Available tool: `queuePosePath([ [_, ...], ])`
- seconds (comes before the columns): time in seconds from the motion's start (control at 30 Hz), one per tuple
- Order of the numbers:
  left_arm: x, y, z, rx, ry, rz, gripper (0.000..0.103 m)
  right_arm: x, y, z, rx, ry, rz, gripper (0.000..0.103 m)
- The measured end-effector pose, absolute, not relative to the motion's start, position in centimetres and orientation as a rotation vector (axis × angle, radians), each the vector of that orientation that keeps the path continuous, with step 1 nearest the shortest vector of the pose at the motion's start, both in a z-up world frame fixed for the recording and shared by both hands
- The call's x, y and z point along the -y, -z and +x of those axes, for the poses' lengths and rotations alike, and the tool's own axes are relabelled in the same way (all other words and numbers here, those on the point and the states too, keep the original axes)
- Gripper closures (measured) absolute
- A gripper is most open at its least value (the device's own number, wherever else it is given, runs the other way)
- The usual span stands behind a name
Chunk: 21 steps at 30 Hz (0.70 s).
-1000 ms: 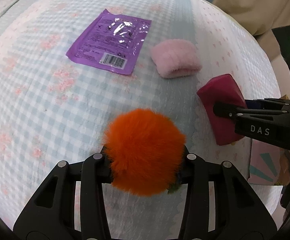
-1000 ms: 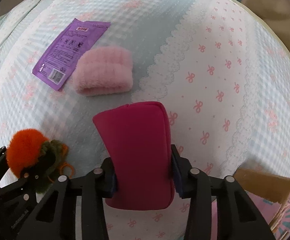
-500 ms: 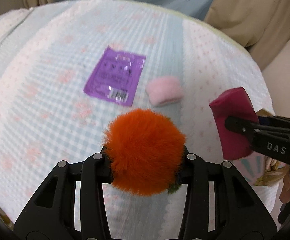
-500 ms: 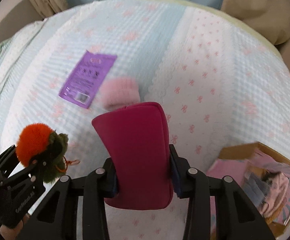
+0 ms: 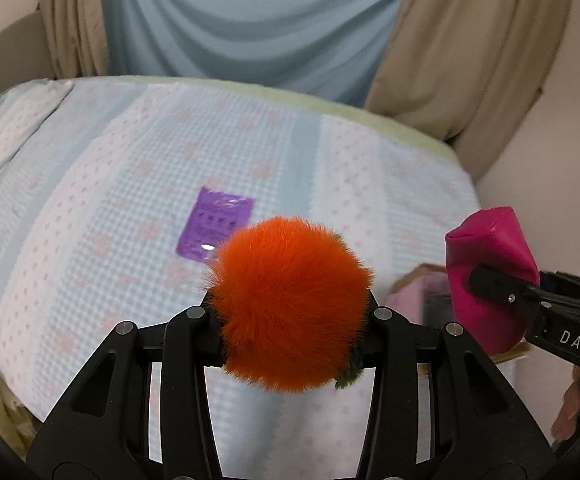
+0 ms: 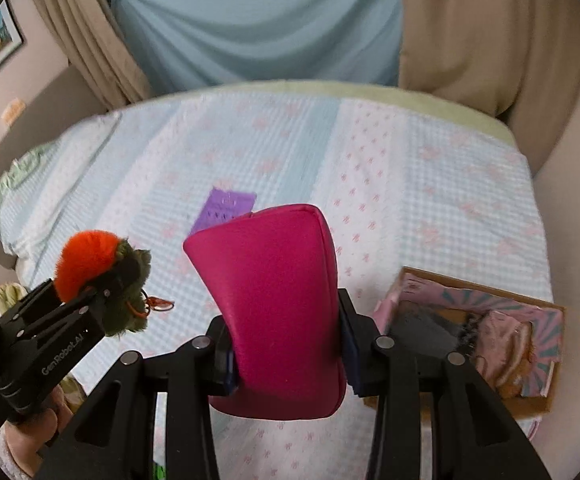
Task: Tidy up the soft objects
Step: 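Carry the orange pompom and magenta pouch into the cardboard box with both tools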
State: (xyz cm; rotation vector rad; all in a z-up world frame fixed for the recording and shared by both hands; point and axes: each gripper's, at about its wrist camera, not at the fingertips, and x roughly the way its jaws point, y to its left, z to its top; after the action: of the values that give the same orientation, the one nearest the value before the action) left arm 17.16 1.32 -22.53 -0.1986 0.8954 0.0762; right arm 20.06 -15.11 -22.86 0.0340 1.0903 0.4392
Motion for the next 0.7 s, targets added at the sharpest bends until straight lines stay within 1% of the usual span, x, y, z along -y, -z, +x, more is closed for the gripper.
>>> queuePosePath([
  [0.2,4.4,18.0,15.3,-0.86,0.003,-0.172,0.065,20.6,18.6,17.2,-1.024,-0.394,0.101,0.066],
  [0.37,9.9,16.0,15.2,-0.854,0.11,-0.122,0.065,26.3,16.8,15.5,-1.008,-0.303,0.145,0.066],
  [0.5,14.1,15.7,16.3,-0.866,0.22,-0.087,0.065,30.6,16.5,14.6,-1.009,-0.206,0.196,0.066],
  [0.7,18.9,17.3,18.2,-0.919,0.347,-0.053,0.065,35.6,17.2,13.9,-1.038,-0.055,0.257,0.066],
])
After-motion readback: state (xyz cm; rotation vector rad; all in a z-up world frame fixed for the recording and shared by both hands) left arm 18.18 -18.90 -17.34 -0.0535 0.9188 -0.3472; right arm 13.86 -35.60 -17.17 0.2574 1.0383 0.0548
